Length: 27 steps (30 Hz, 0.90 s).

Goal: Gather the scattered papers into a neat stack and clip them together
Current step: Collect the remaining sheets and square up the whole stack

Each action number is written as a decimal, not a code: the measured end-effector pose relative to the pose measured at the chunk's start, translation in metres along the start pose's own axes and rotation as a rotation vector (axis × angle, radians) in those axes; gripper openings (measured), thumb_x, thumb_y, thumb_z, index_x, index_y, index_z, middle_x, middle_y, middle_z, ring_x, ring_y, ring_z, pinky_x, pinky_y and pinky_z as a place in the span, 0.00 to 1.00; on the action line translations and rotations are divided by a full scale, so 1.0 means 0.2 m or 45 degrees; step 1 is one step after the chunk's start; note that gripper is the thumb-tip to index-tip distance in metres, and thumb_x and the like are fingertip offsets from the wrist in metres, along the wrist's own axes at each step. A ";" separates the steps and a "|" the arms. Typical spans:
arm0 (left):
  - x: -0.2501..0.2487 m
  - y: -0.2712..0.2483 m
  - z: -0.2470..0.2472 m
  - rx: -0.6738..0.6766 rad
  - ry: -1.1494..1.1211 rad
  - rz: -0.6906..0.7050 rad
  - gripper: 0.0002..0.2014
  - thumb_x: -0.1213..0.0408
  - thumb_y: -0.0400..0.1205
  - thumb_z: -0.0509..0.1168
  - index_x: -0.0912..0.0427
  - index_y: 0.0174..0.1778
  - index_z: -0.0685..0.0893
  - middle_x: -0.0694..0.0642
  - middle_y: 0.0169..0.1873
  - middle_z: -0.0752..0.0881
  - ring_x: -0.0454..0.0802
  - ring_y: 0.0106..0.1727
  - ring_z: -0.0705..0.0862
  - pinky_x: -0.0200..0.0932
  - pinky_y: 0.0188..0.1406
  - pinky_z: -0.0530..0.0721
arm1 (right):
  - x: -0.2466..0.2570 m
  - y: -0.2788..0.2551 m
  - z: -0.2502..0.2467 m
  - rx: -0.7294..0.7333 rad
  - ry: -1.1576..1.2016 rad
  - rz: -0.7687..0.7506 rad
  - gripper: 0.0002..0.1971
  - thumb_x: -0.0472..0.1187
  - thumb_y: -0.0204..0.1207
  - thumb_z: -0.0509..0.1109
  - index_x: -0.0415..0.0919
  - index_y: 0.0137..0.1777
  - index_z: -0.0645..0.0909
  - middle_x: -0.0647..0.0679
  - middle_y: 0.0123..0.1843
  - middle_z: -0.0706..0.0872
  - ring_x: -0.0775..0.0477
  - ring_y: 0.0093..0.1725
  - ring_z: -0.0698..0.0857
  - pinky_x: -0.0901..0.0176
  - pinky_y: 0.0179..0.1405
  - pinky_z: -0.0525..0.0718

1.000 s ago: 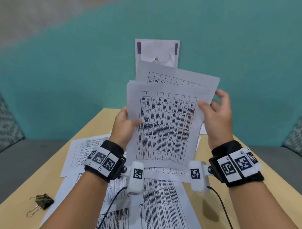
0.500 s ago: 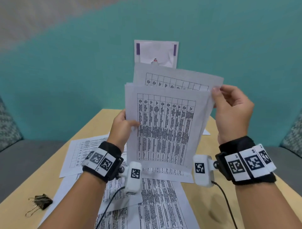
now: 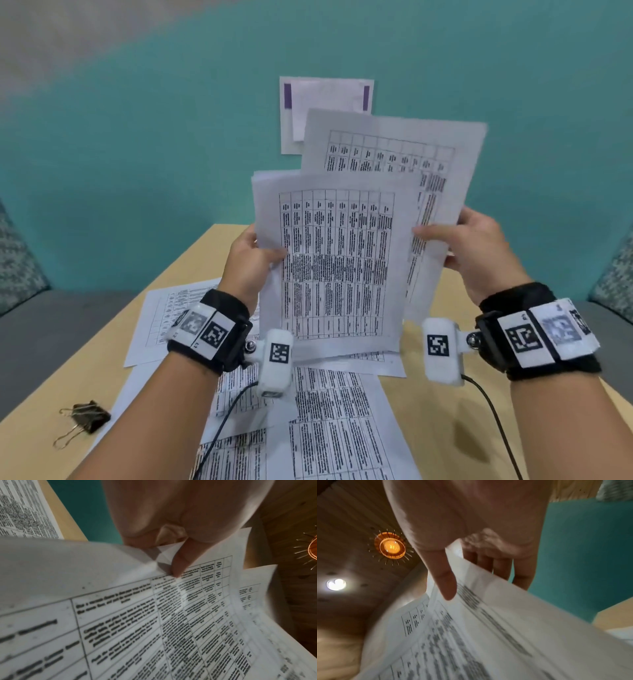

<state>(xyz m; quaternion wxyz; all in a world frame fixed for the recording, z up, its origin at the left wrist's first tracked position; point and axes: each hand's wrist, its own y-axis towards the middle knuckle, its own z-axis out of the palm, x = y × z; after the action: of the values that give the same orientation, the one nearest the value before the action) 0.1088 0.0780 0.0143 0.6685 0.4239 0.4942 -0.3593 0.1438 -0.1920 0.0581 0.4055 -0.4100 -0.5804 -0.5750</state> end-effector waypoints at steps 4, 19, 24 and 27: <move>0.00 0.05 -0.06 -0.035 -0.006 0.022 0.25 0.85 0.82 0.63 0.54 0.67 0.81 0.53 0.62 0.88 0.54 0.62 0.86 0.47 0.59 0.87 | -0.08 0.03 0.01 -0.181 -0.086 -0.082 0.11 0.28 0.72 0.80 0.47 0.39 0.89 0.50 0.40 0.92 0.48 0.42 0.88 0.50 0.51 0.88; 0.00 0.15 -0.34 -0.634 0.232 0.040 0.14 0.84 0.79 0.62 0.62 0.55 0.79 0.60 0.51 0.85 0.57 0.51 0.82 0.43 0.43 0.79 | -0.08 0.07 -0.04 -0.284 0.143 -0.091 0.08 0.31 0.74 0.79 0.46 0.42 0.87 0.57 0.36 0.92 0.53 0.40 0.88 0.56 0.49 0.87; -0.06 0.13 -0.20 -0.231 -0.061 -0.050 0.33 0.86 0.74 0.63 0.65 0.77 0.76 0.59 0.69 0.85 0.57 0.66 0.85 0.54 0.71 0.82 | -0.18 0.03 0.12 -0.113 0.031 0.028 0.08 0.35 0.72 0.82 0.44 0.49 0.90 0.47 0.48 0.95 0.43 0.52 0.93 0.46 0.60 0.89; -0.09 0.10 -0.14 -0.118 -0.118 -0.058 0.25 0.89 0.77 0.58 0.62 0.64 0.85 0.58 0.62 0.90 0.58 0.66 0.87 0.54 0.69 0.84 | -0.21 0.01 0.18 -0.050 0.048 0.092 0.09 0.35 0.73 0.81 0.43 0.51 0.87 0.46 0.50 0.93 0.43 0.54 0.92 0.47 0.60 0.88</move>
<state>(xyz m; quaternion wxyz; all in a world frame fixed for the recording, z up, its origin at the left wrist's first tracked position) 0.1121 0.1115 0.0318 0.7013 0.3638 0.4885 -0.3704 0.1601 -0.1559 0.0186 0.4286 -0.4276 -0.5461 -0.5789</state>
